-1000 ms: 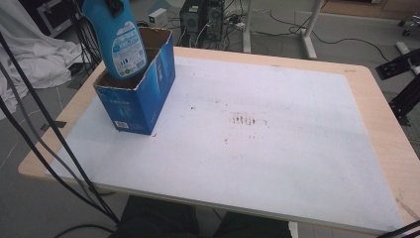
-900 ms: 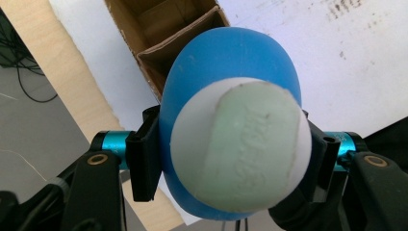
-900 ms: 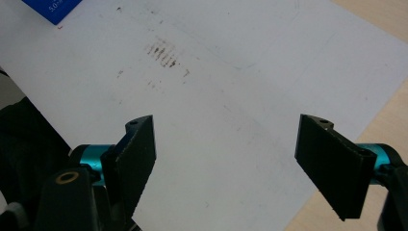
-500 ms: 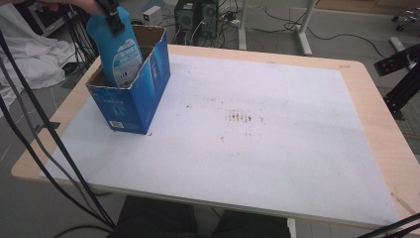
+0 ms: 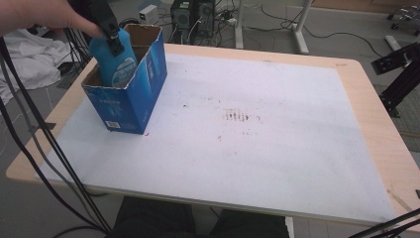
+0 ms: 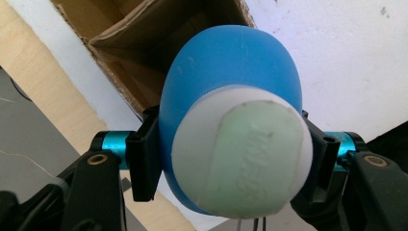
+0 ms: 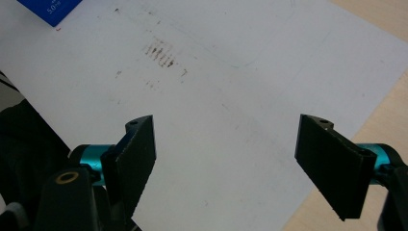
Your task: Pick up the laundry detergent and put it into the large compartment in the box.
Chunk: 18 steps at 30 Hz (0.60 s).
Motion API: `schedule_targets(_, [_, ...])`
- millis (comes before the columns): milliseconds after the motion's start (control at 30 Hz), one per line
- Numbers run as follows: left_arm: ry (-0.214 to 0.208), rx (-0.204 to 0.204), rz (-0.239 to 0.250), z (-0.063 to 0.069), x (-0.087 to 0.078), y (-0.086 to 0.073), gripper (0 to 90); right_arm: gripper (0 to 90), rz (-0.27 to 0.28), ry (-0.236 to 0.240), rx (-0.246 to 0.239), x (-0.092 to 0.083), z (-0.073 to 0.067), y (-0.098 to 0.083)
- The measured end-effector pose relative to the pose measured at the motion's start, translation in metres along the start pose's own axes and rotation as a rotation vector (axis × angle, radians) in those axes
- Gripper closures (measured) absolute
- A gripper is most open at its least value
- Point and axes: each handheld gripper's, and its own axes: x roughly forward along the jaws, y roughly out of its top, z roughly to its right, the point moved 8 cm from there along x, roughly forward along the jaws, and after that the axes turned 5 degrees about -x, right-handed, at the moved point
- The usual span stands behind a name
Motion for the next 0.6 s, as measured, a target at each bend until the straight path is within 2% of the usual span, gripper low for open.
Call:
schedule_targets(433, [0.006, 0.016, -0.026, 0.0, 0.029, -0.005, 37.7, 21.6, 0.006, -0.001, 0.002, -0.001, 0.002, -0.002])
schedule_targets(600, [0.016, 0.028, -0.027, 0.0, 0.035, -0.006, 37.8, 21.6, 0.004, -0.002, 0.005, -0.002, 0.002, -0.002])
